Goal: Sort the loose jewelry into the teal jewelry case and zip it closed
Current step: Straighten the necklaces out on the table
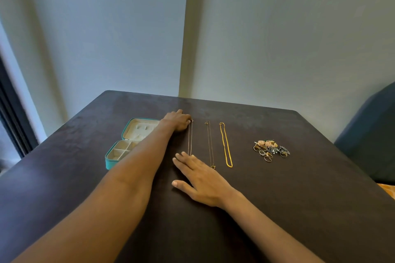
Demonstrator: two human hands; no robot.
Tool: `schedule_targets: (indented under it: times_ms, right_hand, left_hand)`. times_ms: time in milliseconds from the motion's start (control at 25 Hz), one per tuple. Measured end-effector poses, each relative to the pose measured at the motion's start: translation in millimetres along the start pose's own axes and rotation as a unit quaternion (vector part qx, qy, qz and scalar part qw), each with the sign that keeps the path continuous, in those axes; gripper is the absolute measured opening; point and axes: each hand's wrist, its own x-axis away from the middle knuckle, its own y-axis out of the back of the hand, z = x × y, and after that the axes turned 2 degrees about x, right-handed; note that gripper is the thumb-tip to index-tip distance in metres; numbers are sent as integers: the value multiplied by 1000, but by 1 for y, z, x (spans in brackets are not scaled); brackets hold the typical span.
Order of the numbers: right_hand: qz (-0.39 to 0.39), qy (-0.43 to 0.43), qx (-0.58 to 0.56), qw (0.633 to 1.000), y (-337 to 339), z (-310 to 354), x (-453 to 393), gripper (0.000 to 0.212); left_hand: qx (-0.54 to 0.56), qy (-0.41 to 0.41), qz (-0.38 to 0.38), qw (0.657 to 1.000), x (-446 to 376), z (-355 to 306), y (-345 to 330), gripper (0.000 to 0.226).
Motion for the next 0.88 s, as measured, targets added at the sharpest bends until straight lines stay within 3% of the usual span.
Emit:
schedule_targets:
  times_ms: [440, 600, 720, 880]
  right_hand:
    - [24, -12, -14, 1000, 2, 8, 13, 62]
    - [-46, 0, -16, 999, -1, 9, 18, 58]
    - [-105, -29, -9, 994, -4, 2, 26, 62]
    - [-67, -40, 20, 997, 0, -16, 36, 72]
  left_hand:
    - [16, 16, 2, 1000, 11, -3, 0, 40]
    - [25, 18, 6, 1000, 10, 0, 1, 39]
    - [97, 35, 4, 995, 8, 3, 5, 45]
    - [133, -25, -43, 990, 6, -6, 11, 42]
